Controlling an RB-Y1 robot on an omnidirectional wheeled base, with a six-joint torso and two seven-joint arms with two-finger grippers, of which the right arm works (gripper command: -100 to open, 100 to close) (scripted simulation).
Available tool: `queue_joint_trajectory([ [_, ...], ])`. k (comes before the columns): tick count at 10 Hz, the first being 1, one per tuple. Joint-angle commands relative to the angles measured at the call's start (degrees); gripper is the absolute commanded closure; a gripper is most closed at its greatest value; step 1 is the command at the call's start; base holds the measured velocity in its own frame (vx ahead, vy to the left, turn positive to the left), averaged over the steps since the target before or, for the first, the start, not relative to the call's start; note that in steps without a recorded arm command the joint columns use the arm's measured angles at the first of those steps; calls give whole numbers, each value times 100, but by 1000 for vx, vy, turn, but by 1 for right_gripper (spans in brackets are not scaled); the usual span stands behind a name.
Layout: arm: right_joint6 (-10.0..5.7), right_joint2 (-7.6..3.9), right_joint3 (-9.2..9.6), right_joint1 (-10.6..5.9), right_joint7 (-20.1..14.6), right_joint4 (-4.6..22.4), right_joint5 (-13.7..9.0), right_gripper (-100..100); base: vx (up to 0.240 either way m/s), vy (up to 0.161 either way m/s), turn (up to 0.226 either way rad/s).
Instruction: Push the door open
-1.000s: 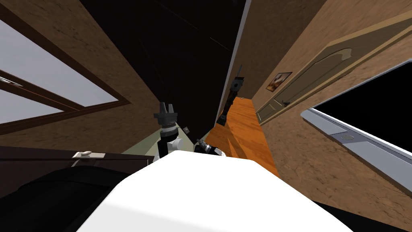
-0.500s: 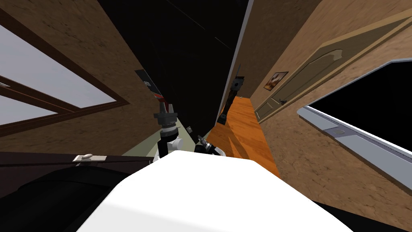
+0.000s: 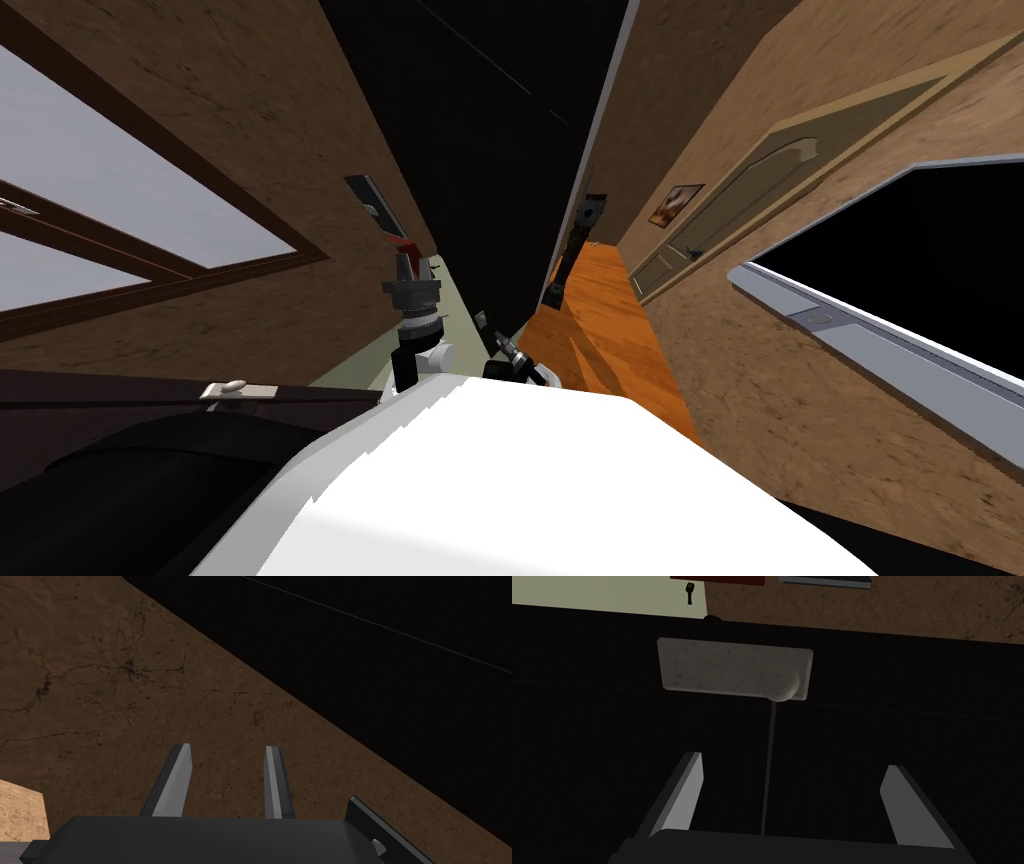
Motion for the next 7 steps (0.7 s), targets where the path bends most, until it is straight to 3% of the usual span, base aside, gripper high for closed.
queue_joint_trajectory([
  [1, 12, -7, -28, -13, 17, 15, 2, -100, 154, 134, 25],
  [7, 21, 132, -140, -58, 82, 127, 10, -100, 130, 158, 26],
])
